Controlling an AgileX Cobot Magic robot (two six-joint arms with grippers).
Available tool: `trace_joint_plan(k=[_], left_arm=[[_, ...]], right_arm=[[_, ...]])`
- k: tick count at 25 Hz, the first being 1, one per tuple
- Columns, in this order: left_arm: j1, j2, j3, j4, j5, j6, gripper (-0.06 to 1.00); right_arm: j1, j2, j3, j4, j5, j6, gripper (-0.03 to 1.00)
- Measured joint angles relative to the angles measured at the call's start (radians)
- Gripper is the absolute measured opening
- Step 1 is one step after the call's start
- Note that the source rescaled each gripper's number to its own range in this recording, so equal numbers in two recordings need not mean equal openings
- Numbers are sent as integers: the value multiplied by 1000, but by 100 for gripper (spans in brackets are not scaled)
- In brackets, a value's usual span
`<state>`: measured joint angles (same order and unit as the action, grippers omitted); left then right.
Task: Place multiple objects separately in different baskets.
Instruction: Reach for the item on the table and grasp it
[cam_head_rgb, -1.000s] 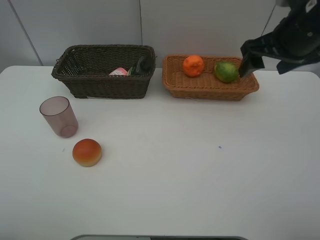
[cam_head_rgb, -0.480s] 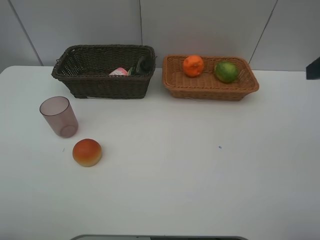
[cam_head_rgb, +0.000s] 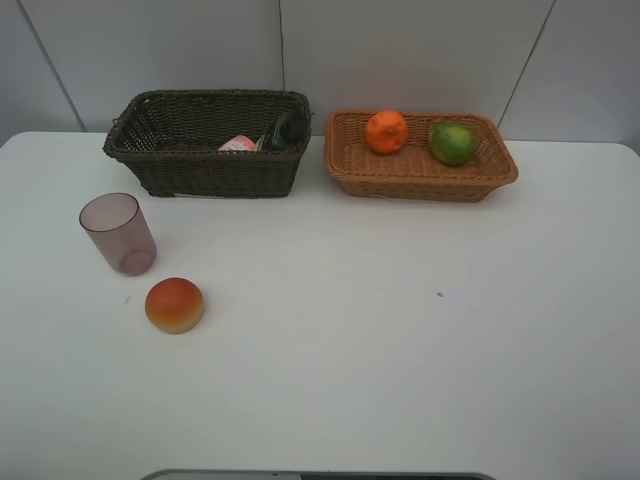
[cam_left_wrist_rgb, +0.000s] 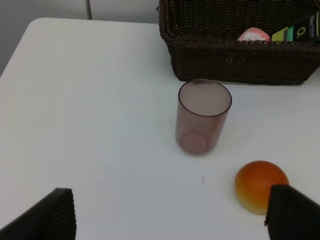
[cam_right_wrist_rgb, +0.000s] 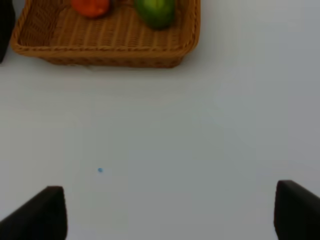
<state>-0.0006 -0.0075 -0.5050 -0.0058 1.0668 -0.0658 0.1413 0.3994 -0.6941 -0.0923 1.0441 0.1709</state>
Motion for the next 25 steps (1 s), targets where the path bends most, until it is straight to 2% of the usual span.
trace_joint_plan(k=[9, 12, 16, 21, 25], left_arm=[[0, 0, 0, 0, 0, 0, 98], [0, 0, 0, 0, 0, 0, 98], [0, 0, 0, 0, 0, 0, 98], [0, 0, 0, 0, 0, 0, 98], [0, 0, 0, 0, 0, 0, 98]], right_arm=[[0, -126, 0, -3, 57, 0, 79], [0, -140, 0, -33, 74, 0, 79], [0, -177, 44, -50, 66, 0, 79], [0, -257, 156, 1, 39, 0, 79], [0, -302, 167, 2, 23, 0, 79]])
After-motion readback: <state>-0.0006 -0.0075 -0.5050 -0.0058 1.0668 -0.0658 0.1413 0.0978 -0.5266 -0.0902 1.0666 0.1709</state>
